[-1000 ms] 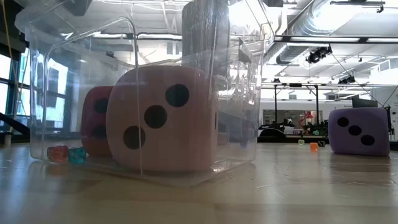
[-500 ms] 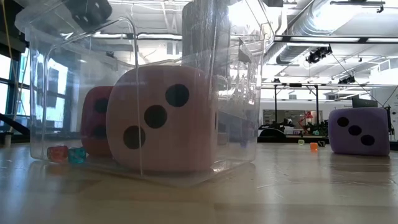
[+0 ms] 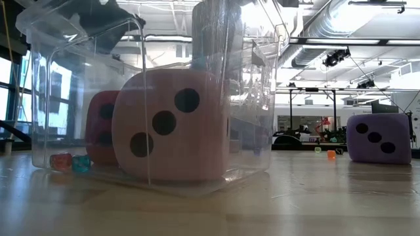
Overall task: Pick & Place Dice
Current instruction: Put the small blue dice into the transparent bin, then put the big purple dice into the transparent bin
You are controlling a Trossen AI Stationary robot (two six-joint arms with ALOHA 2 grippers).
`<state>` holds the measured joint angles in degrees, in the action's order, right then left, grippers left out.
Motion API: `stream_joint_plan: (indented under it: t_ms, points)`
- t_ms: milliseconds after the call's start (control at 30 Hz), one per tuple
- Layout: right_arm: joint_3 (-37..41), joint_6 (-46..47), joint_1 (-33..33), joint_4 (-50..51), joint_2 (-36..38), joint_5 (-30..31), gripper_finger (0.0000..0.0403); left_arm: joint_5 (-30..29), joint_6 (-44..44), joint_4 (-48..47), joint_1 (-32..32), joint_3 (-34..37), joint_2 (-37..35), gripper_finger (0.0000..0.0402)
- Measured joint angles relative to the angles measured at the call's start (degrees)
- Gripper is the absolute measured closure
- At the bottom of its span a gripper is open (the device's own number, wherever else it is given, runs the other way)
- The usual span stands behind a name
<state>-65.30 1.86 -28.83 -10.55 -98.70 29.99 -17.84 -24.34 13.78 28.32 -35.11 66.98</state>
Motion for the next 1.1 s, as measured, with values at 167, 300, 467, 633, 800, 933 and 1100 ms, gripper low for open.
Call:
stream_joint_plan:
  t_ms: [167,300,467,633,800,933,1100]
  points:
    - [0.0,-0.16,0.33,-0.15,0.0,-0.02,0.0125,0.01,3.78,1.31,-0.93,0.0,0.0,0.0215]
    - [0.0,-1.6,0.54,-0.13,0.0,0.07,0.0105,0.03,6.64,3.2,-1.01,0.0,0.0,0.0215]
    - [0.0,-2.52,-1.25,0.36,0.72,6.76,0.0101,2.3,-1.29,1.0,-1.14,-0.01,-0.7,0.0215]
    - [0.0,2.61,-5.96,10.24,2.89,16.48,0.0101,8.94,-5.55,-2.97,-2.13,-0.44,-4.76,0.0215]
    - [0.0,7.25,-11.34,17.72,4.75,20.11,0.0101,9.57,-1.62,-3.24,-1.1,-0.44,-8.06,0.0215]
    - [0.0,7.02,-15.09,19.36,4.81,25.47,0.0101,7.22,1.71,-4.06,-0.49,-0.48,-9.94,0.0215]
    - [0.0,4.22,-16.05,21.02,4.85,26.26,0.0101,0.99,-3.04,-19.36,-2.32,-4.26,-12.92,0.0215]
